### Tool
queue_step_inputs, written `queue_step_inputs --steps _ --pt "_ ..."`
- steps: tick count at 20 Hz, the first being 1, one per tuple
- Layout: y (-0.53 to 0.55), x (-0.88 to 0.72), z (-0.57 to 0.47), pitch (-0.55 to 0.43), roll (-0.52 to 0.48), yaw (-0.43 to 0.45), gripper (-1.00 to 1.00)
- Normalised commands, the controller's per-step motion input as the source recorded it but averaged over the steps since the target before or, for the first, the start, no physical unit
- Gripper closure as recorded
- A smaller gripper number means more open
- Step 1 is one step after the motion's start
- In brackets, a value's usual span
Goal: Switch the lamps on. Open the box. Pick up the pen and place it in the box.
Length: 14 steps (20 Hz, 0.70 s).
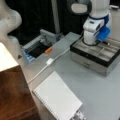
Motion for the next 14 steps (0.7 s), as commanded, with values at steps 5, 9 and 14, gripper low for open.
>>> queue_step_inputs --steps 5,9,14 --pt "0.16 0.03 -0.25 -0.089 0.012 -0.169 1.00" --pt "0.12 -0.03 -0.23 -0.087 -0.034 -0.158 1.00" --pt "0.08 -0.08 -0.15 -0.085 -0.063 -0.105 1.00"
